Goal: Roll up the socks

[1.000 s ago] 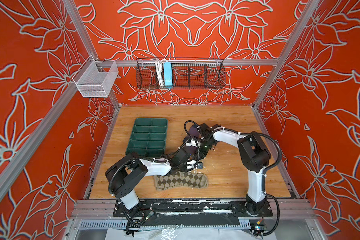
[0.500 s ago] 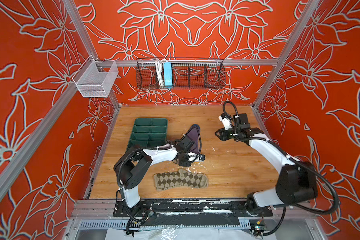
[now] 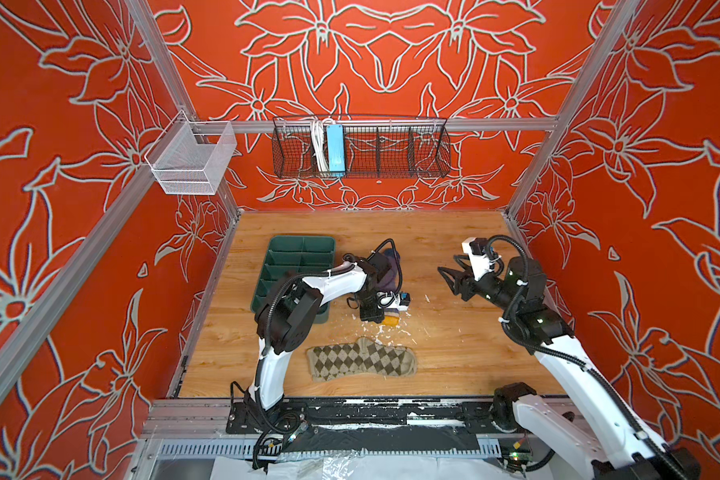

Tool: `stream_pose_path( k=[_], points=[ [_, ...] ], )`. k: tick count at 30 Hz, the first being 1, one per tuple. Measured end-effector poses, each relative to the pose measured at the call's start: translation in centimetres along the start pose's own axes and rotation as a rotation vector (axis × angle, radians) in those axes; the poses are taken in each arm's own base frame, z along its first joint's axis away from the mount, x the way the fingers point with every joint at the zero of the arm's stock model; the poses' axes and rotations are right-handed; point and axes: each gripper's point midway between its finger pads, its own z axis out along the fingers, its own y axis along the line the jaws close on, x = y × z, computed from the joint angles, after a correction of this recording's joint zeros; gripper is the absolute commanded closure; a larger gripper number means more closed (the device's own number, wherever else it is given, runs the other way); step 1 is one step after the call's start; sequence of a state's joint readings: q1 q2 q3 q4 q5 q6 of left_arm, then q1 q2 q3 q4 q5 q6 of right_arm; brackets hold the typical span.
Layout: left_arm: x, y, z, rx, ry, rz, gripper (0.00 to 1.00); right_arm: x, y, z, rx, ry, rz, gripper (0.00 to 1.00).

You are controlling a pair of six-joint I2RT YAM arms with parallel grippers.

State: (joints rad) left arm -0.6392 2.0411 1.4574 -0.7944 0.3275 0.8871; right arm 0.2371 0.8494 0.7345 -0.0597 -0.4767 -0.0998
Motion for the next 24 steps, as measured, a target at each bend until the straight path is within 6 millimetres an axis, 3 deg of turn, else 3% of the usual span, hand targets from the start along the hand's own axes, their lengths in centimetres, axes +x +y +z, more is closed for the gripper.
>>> stream_pose_path(
  k=[4, 8, 18, 24],
  points=[
    [0.0, 0.1, 0.1, 0.033, 0.019, -0.029, 1.0, 1.5, 5.0, 0.7, -0.126, 0.039, -0.257, 0.38],
    [0.0, 0.2, 0.0, 0.064, 0.027, -0.058, 1.0, 5.5, 8.8, 2.3, -0.212, 0.144, -0.5, 0.36],
    [0.1, 0.4, -0.1, 0.112, 0.026, -0.115, 1.0, 15.5, 13.4, 4.8, -0.327, 0.343, -1.023, 0.35],
    [0.3, 0.5, -0.1, 0.114, 0.028, -0.122, 1.0, 19.1, 13.3, 7.1, -0.315, 0.414, -1.118, 0.36]
  ],
)
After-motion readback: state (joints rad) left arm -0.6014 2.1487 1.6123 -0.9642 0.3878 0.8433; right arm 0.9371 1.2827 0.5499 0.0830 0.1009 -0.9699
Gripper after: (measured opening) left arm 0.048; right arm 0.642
